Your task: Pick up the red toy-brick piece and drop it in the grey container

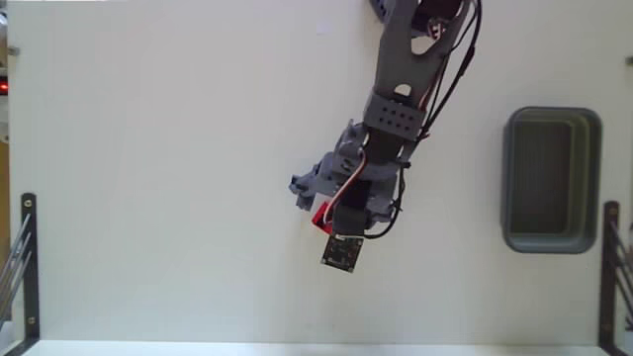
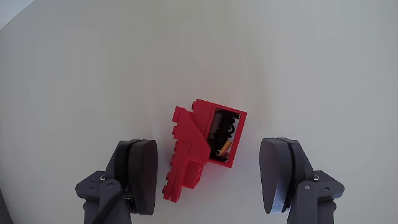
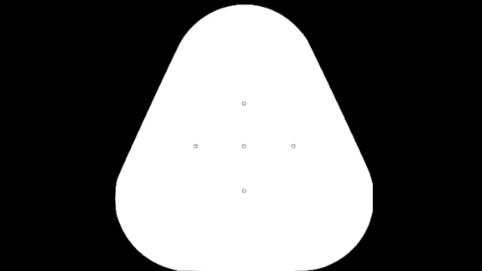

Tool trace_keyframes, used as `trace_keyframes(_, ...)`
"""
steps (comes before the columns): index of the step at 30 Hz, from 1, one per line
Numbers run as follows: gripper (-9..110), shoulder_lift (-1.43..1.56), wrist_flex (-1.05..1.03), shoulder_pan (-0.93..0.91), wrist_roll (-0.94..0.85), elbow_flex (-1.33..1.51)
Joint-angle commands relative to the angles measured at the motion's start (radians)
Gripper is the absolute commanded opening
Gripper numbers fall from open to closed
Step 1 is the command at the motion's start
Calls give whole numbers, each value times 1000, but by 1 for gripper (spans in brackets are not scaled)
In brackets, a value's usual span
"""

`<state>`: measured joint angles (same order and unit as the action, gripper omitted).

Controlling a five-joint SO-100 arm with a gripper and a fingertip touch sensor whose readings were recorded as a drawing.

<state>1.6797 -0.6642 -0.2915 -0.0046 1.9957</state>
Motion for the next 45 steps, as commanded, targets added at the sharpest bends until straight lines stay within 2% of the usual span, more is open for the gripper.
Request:
trace_keyframes(1, 100, 26, 14, -16, 5, 9)
trace_keyframes(45, 87, 26, 14, -16, 5, 9)
